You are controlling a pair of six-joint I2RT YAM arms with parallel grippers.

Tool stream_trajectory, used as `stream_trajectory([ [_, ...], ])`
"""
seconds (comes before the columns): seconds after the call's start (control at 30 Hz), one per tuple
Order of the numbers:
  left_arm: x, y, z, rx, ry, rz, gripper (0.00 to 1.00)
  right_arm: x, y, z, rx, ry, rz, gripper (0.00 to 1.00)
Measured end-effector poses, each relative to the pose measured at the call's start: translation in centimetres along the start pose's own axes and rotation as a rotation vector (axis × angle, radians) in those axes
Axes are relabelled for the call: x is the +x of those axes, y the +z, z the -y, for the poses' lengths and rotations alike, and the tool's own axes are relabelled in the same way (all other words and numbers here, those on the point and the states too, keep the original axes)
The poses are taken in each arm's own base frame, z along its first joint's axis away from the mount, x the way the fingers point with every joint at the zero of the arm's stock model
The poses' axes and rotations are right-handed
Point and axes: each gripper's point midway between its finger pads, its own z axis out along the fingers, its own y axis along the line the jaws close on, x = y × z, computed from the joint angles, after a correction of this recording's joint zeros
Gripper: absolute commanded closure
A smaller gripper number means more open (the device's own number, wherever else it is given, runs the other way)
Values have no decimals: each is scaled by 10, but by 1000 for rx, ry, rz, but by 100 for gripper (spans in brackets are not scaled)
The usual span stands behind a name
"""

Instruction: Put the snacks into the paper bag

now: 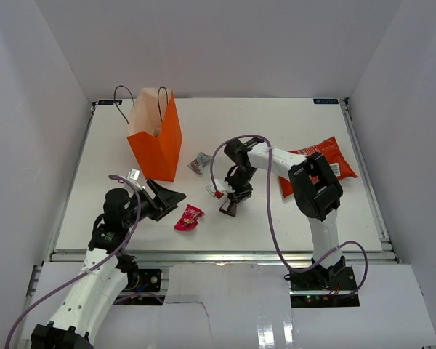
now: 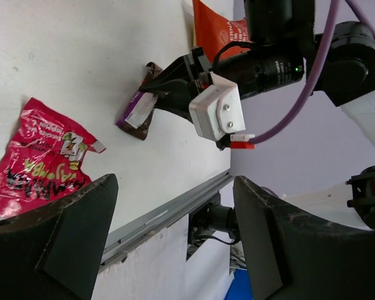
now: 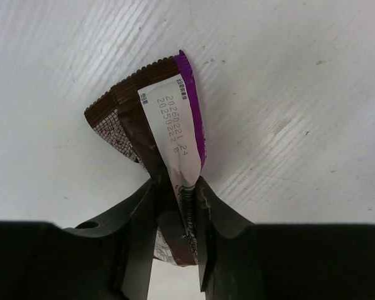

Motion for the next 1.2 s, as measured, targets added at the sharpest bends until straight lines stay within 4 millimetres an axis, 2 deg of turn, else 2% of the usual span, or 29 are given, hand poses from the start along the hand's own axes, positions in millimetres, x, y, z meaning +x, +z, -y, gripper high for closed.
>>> stream_trajectory([
  [0.13,0,7,11,50,-1,-9,14,-5,-4,-5,16,198,83,79],
  [0.27,5,19,26,103,16,-35,13,-15,-26,-5,67,456,204,80],
  [0.37,20,37,25,70,19,-102,13,-34,-54,0,138,617,326,81],
  [0.47,25,57,33,41,27,-134,13,-59,-75,-3,174,738,443,81],
  [0.6,12,85,44,1,7,-100,13,-80,-86,-7,190,890,526,82],
  [0.83,-6,123,57,-57,-50,-24,13,-82,-87,0,210,1075,562,83],
  [1.2,2,157,53,-143,-105,-3,13,-88,-105,26,259,1120,611,82],
])
